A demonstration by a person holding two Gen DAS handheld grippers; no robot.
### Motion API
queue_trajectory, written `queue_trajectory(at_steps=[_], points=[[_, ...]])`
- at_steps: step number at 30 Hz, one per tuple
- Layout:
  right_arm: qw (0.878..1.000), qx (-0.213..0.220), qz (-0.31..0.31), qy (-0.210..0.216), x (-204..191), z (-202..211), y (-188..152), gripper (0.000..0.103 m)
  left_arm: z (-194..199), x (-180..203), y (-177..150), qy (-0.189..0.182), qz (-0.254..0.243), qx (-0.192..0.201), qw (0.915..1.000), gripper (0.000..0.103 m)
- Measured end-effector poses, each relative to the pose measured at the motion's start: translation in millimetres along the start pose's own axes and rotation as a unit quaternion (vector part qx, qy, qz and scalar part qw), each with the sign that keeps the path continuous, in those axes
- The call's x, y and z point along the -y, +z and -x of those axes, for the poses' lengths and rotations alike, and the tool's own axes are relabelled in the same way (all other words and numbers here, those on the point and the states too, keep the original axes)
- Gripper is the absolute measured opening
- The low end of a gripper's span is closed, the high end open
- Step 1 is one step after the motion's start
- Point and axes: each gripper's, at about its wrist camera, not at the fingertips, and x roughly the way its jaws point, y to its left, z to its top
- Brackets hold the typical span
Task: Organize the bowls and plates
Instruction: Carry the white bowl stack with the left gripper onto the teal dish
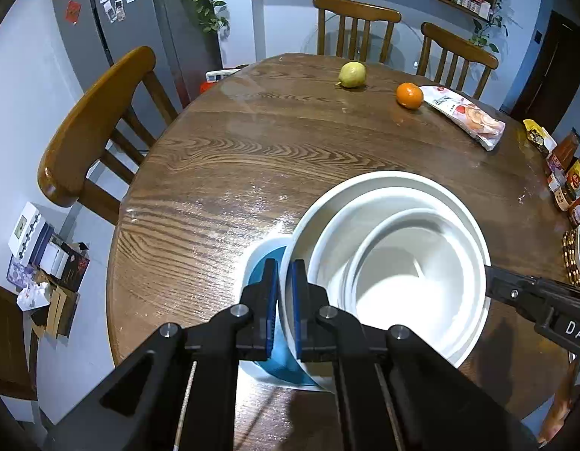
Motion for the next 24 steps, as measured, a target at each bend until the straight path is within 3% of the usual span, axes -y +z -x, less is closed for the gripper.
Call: queue_trajectory(at_steps=[24], points=[[1.0, -0.024, 0.012, 0.007, -13, -23, 4, 0.01, -11, -22, -5, 0.013, 0.016, -0.019, 0.9996, 0.002]])
